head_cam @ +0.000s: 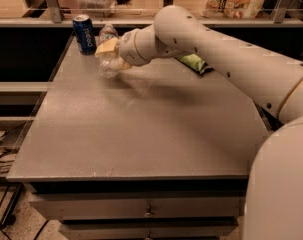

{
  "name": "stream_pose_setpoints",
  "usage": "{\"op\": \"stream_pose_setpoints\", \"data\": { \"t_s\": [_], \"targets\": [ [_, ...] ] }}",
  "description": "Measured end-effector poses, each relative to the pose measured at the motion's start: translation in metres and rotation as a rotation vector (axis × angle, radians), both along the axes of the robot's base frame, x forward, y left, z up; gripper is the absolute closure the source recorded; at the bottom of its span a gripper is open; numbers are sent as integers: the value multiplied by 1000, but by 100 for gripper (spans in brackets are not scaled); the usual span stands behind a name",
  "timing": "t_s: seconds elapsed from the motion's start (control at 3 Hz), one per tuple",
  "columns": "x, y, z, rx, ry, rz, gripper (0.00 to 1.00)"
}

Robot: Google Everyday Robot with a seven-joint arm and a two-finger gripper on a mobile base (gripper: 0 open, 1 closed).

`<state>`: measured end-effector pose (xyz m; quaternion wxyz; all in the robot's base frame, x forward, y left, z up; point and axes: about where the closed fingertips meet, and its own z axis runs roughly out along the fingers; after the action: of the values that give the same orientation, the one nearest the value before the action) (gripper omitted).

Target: Move water bottle near pepsi can

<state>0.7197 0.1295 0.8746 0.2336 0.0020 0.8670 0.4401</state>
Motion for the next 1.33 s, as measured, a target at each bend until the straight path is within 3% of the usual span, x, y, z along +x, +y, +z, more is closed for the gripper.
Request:
{"op": "stream_pose_setpoints", "data": {
  "t_s": [0.67, 1.33],
  "targets": [
    [21, 34, -10, 40, 53, 6, 45],
    [22, 51, -8, 66, 63, 28, 1]
  ]
}}
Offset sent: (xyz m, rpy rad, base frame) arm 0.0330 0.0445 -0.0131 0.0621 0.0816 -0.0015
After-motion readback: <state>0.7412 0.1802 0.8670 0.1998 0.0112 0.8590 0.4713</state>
